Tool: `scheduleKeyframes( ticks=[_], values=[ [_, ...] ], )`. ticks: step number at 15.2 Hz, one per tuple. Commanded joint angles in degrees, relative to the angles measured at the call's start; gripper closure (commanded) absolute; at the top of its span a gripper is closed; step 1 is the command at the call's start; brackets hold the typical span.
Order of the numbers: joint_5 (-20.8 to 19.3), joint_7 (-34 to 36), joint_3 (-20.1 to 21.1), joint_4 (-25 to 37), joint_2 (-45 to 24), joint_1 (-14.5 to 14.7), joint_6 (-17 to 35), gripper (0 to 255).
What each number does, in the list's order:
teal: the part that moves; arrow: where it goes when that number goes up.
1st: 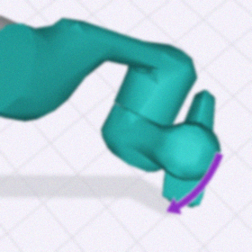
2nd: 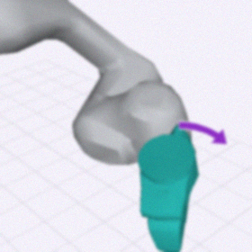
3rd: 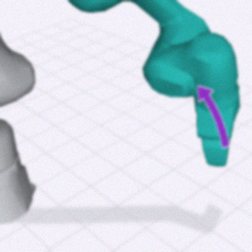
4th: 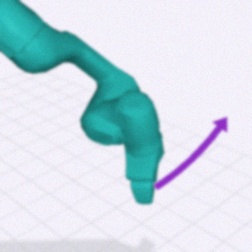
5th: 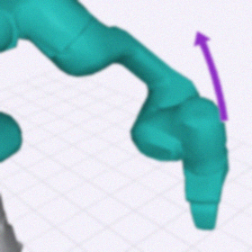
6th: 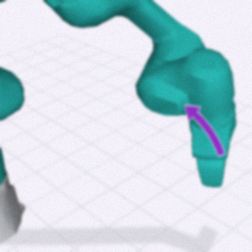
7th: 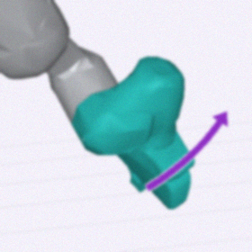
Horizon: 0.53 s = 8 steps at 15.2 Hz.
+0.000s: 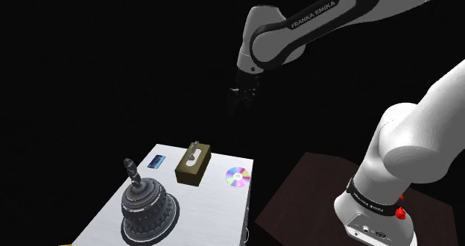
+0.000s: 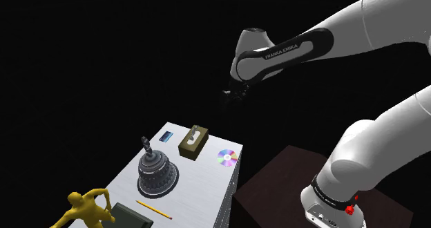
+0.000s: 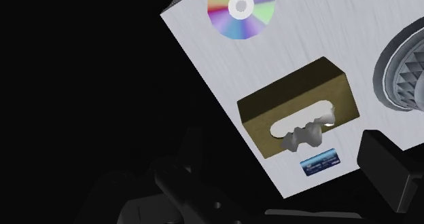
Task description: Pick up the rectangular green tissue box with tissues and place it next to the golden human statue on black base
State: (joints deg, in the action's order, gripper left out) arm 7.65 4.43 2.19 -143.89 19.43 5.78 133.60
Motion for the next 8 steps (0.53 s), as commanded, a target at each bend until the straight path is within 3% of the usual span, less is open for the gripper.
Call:
scheduleKeyframes(
  ticks=[1, 8],
  values=[
    [2.38, -0.64, 0.00, -0.09, -3.68, 1.07, 4.23, 0],
    [13.61, -6.80, 0.05, 4.31, -18.75, 4.62, 16.01, 0]
  ],
)
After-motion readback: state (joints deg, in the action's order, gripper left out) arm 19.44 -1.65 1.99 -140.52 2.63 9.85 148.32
